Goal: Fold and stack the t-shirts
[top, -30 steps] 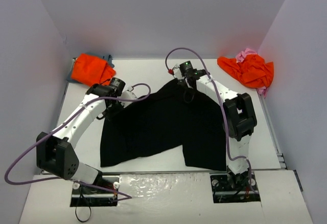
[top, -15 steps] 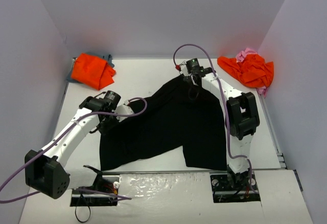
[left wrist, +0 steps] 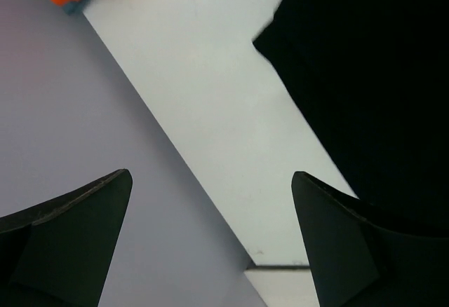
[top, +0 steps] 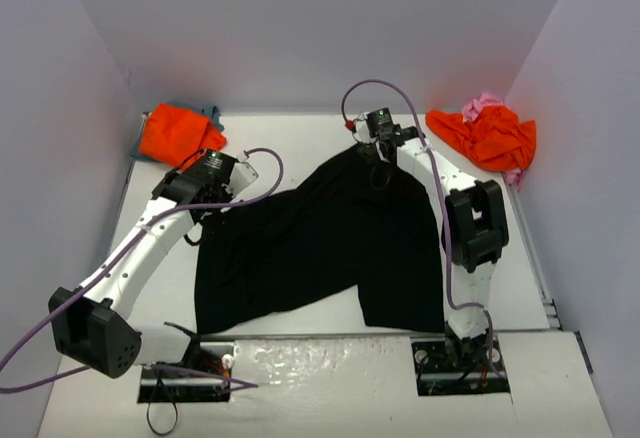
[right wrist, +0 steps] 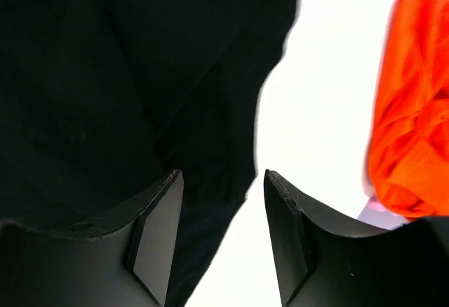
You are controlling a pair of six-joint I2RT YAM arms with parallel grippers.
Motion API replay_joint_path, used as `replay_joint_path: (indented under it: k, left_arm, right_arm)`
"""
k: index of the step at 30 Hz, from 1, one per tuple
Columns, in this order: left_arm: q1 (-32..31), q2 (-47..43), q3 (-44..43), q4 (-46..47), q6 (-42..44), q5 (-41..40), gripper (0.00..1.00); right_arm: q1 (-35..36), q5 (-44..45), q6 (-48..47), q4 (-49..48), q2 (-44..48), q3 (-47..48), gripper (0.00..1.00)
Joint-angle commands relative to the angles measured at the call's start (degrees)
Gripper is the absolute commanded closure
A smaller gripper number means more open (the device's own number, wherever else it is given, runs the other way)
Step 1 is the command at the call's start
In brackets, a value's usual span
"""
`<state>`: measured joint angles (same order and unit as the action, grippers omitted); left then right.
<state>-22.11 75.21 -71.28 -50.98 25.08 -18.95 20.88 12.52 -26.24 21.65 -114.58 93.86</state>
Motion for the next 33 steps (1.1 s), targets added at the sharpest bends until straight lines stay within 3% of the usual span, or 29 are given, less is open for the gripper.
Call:
replay_joint_path:
  k: [1, 6, 11, 12, 14, 16, 17, 22, 25, 30, 33]
  left_arm:
    - [-0.15, 8.42, -8.1, 6.83, -2.08, 2.54, 0.03]
    - [-0.73, 18.12, -13.92, 7.63, -2.66, 5.2, 0.08]
    - [-1.86, 22.47, -14.89, 7.44, -3.25, 6.42, 0.27]
    - [-1.99, 22.99, -14.65, 7.39, -3.19, 6.91, 0.34]
    - [-2.35, 23.64, -14.14, 7.38, -2.97, 7.21, 0.62]
    - [-2.51, 24.19, -13.96, 7.38, -3.09, 6.83, 0.93]
    - [-2.59, 24.76, -13.94, 7.27, -3.17, 6.7, 1.0]
    - [-2.59, 29.51, -14.72, 5.85, -2.71, 6.06, 1.0]
    - [-2.5, 32.85, -14.73, 5.55, -2.2, 4.22, 1.0]
    - [-2.5, 36.04, -14.5, 5.77, -1.57, 5.76, 1.0]
    - [-2.5, 37.76, -14.76, 5.19, -1.38, 6.14, 1.0]
  right_arm:
    - [-1.9, -1.04, 1.27, -1.66, -3.75, 10.88, 0.54]
    - [-2.24, -1.51, 0.94, 0.46, -13.08, 21.56, 0.54]
    - [-2.95, -6.93, 2.14, 3.06, -20.35, 27.44, 0.57]
    - [-2.95, -8.19, 2.27, 3.69, -21.44, 28.32, 0.6]
    - [-2.8, -9.87, 2.78, 4.5, -22.76, 28.84, 0.76]
    - [-2.73, -10.19, 3.37, 4.93, -23.83, 29.3, 0.83]
    - [-2.66, -10.15, 3.65, 5.49, -24.94, 29.65, 0.85]
    - [-2.52, -5.13, 2.16, 10.96, -30.05, 31.56, 0.86]
    - [-3.48, -0.42, 0.52, 11.92, -29.79, 26.75, 0.89]
    - [-7.45, -0.6, -0.12, 11.83, -27.16, 19.69, 0.98]
    - [-9.84, -2.26, -0.15, 11.66, -26.02, 18.32, 0.98]
